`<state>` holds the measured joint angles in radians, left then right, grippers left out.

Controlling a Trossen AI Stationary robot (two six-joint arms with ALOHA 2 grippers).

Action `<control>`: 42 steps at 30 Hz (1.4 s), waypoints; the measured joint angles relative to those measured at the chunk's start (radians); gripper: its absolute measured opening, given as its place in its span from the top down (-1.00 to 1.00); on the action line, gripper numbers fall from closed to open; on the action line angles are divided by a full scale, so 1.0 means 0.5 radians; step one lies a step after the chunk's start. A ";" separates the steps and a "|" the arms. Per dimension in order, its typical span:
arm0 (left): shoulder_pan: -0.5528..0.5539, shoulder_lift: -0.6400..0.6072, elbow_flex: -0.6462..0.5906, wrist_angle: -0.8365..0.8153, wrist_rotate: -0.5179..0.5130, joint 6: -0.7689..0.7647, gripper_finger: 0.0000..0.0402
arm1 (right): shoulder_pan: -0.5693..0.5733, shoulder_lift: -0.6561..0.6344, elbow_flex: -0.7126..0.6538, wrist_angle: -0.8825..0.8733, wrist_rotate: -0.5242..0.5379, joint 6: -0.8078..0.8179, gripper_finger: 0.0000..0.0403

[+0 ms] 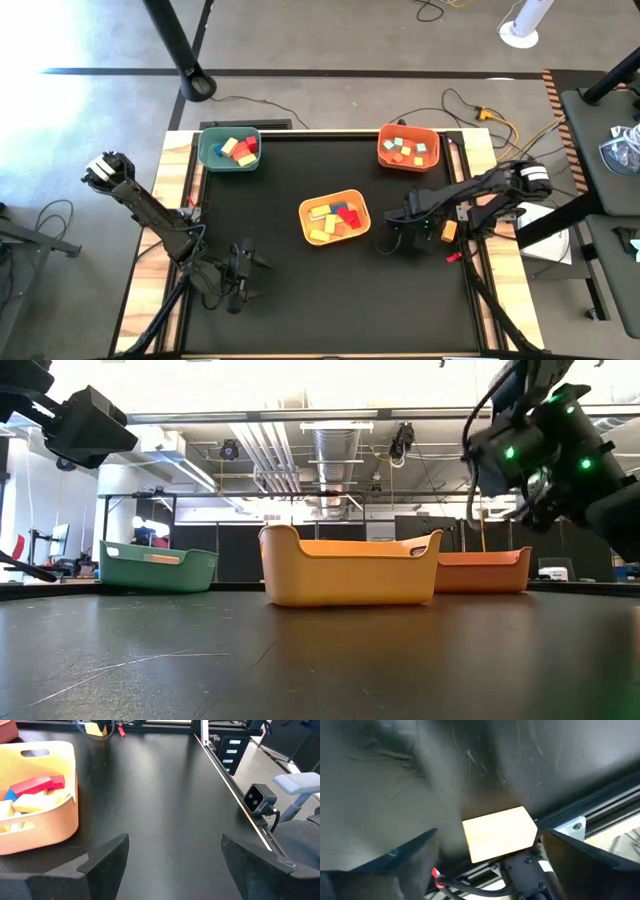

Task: Sort blocks by size
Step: Put the yellow thick block into the blue bin

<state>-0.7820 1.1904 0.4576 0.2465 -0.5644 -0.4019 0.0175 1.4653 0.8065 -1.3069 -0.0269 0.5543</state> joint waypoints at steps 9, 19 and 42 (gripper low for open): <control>0.000 0.000 0.000 -0.001 -0.001 0.000 -0.51 | -0.012 0.388 -0.012 -0.044 -0.035 -0.345 -0.89; 0.000 0.000 0.000 -0.001 -0.001 0.000 -0.51 | -0.181 0.607 -0.095 -0.053 -0.055 -0.539 -0.89; 0.000 -0.001 0.000 -0.003 -0.001 0.000 -0.51 | -0.280 0.560 -0.212 0.149 -0.212 -0.560 -0.39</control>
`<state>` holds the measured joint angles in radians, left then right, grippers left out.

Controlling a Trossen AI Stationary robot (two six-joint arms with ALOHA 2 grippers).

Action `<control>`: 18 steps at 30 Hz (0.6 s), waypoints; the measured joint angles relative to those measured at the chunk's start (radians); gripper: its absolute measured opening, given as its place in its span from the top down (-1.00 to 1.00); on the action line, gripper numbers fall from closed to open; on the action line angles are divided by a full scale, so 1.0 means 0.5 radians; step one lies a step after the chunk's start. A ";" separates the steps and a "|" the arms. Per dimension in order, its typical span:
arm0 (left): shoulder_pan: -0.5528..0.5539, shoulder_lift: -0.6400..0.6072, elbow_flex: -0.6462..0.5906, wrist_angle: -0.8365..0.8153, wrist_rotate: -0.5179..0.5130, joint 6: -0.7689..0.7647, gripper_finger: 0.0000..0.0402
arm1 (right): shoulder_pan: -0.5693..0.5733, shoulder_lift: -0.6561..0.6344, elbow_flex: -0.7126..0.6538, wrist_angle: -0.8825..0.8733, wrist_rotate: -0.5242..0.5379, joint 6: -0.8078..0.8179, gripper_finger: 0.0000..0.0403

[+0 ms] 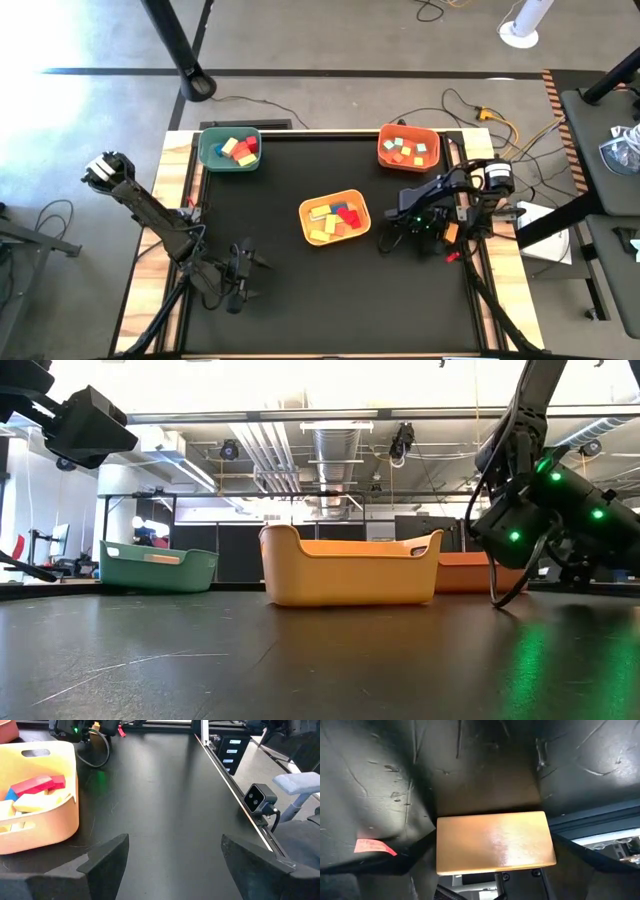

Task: Sort blocks by size
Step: Put the yellow thick block into the blue bin

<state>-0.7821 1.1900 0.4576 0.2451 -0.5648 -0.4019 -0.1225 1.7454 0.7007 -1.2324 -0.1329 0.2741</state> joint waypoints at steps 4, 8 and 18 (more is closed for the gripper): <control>0.000 0.000 0.000 0.001 -0.003 0.000 -0.51 | 0.001 -0.062 0.037 -0.021 0.018 0.006 -0.39; 0.000 0.000 0.000 0.003 -0.005 -0.002 -0.51 | -0.018 -0.258 0.132 -0.058 0.210 0.004 -0.42; 0.021 0.083 -0.002 0.001 -0.173 0.038 -0.51 | -0.030 -0.958 0.585 0.115 0.783 0.136 -0.39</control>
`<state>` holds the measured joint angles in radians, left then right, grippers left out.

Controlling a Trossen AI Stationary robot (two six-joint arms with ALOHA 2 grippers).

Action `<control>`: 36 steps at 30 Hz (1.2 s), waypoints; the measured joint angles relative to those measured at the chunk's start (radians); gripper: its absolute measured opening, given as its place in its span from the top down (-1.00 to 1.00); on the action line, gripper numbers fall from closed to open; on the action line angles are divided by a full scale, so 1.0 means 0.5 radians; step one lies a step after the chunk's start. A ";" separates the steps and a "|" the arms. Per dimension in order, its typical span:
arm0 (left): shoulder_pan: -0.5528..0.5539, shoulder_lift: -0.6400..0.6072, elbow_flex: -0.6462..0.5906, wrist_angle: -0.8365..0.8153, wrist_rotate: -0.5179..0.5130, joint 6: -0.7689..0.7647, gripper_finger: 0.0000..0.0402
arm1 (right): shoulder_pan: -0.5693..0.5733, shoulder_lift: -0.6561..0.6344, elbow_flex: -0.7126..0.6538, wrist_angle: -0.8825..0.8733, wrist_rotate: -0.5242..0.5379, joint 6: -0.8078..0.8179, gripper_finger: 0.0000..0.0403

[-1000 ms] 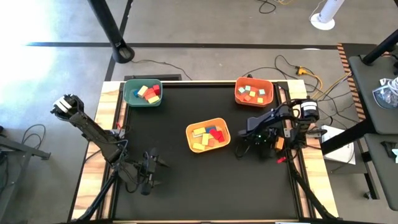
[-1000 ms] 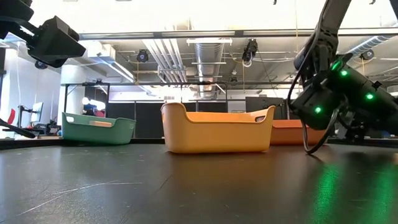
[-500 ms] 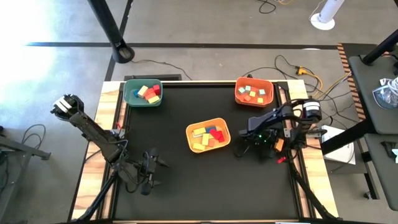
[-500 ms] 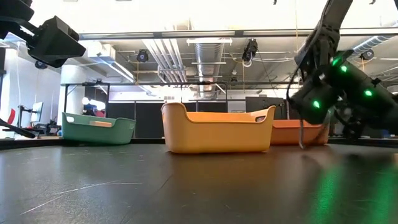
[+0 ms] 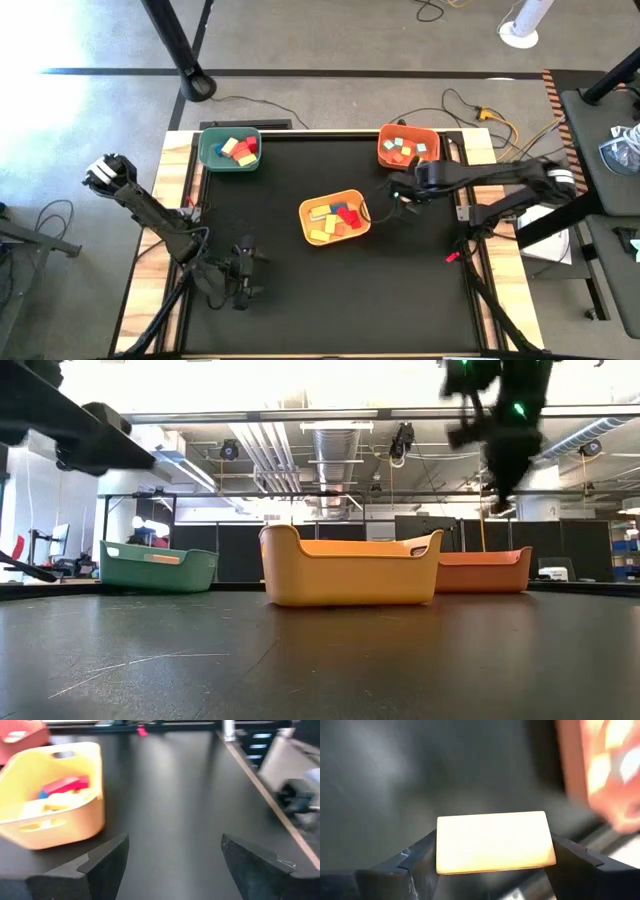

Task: Sort blocks by size
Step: Put the yellow thick block into the blue bin

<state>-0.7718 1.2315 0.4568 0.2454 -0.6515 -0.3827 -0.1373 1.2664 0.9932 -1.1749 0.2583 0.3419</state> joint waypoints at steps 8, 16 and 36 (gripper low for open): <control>0.354 0.067 0.000 -0.047 0.010 -0.092 -0.51 | 0.011 -0.142 0.008 1.092 -0.012 -0.581 -0.39; 0.848 -0.237 0.001 -0.166 0.115 0.385 -0.51 | -0.013 0.218 0.034 2.239 -0.427 -0.884 -0.40; 0.689 -0.658 0.216 -0.285 -0.271 1.640 -0.51 | -0.190 1.254 0.681 3.377 -1.582 0.554 -0.39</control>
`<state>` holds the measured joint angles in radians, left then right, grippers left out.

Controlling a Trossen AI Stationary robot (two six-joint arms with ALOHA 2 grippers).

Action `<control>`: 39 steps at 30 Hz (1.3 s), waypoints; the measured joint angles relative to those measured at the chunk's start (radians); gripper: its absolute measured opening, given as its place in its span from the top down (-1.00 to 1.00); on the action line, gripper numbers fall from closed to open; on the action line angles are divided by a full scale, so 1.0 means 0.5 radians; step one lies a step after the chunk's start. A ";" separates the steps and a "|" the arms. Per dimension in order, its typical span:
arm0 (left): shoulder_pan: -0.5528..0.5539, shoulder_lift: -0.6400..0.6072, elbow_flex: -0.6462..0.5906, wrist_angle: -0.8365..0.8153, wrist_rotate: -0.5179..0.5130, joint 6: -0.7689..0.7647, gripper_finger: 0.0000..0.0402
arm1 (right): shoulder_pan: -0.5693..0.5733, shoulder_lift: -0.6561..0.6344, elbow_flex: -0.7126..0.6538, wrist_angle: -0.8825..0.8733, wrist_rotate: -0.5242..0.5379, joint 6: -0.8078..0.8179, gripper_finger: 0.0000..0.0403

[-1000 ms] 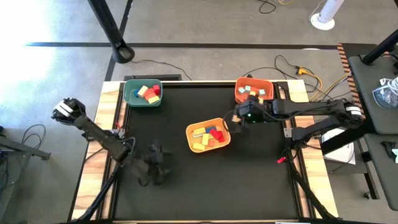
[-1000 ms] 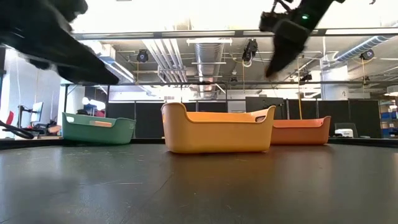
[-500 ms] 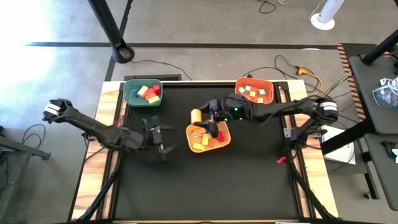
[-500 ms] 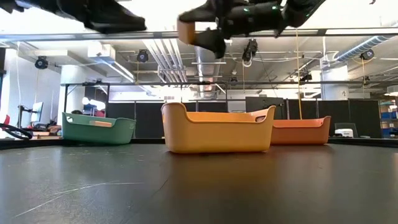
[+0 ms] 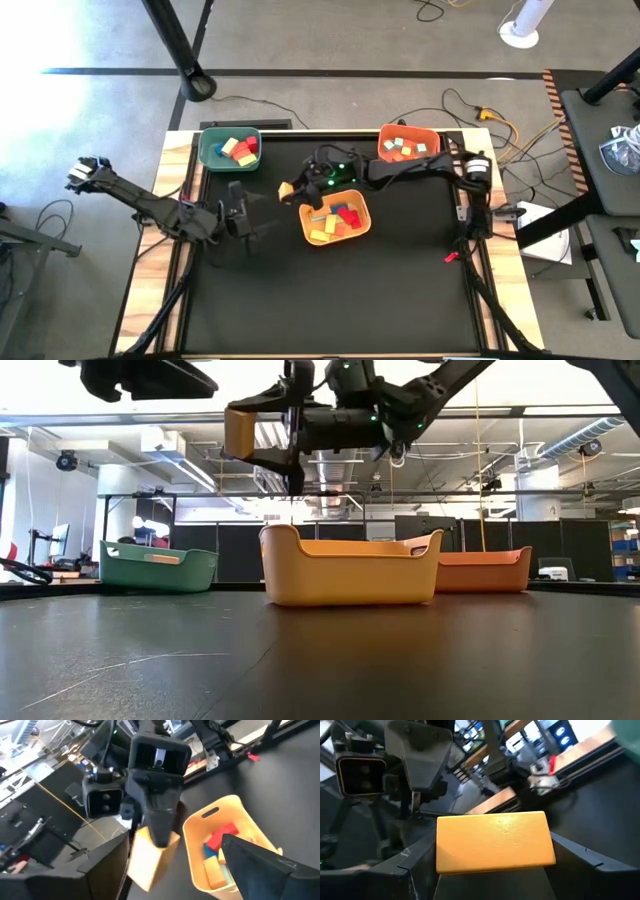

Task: Sort blocks by size
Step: Put the yellow thick block into the blue bin

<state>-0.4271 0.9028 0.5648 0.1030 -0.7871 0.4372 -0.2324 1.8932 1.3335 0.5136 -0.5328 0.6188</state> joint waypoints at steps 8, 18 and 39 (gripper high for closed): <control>0.031 0.081 0.092 -0.154 0.016 0.047 -0.51 | 0.010 0.079 0.166 -0.090 -0.338 -0.024 -0.39; 0.095 0.294 0.222 -0.172 0.298 -0.001 -0.49 | 0.100 0.079 0.182 -0.192 -0.506 -0.176 -0.39; 0.109 0.639 0.857 -0.877 0.467 -0.342 0.41 | 0.191 0.057 0.195 -0.179 -0.757 -0.356 -0.68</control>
<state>-0.3725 1.2225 0.9933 -0.3355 -0.5534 0.2664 -0.1371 1.9216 1.4311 0.4241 -0.9115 0.4410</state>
